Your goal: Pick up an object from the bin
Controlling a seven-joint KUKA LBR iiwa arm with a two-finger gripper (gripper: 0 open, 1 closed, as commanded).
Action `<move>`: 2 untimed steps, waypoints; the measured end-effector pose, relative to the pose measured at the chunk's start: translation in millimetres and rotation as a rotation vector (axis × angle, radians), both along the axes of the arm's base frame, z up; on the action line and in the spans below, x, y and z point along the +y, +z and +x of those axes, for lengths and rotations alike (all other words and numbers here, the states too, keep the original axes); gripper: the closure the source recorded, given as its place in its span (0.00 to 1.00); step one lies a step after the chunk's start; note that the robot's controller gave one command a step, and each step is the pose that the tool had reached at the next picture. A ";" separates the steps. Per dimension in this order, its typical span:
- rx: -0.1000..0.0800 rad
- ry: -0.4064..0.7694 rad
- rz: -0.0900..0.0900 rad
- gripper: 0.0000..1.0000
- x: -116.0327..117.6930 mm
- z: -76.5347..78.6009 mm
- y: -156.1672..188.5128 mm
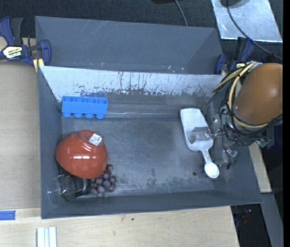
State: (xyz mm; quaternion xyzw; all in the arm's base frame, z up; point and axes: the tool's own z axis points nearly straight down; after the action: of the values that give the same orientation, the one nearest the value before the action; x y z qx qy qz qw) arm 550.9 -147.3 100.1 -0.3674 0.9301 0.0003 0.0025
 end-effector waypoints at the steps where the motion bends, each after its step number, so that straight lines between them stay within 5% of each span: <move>1: -0.008 0.212 0.017 0.00 8.2 60.8 -24.6; 2: -0.003 0.179 0.002 1.00 6.2 3.7 -29.1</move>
Offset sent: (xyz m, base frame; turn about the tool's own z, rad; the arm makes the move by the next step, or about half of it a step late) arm 0.0027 0.0053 -0.0301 -0.1811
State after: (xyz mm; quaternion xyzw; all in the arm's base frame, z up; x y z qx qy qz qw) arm 554.6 -141.1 71.0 -0.4492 0.8934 0.0007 0.0044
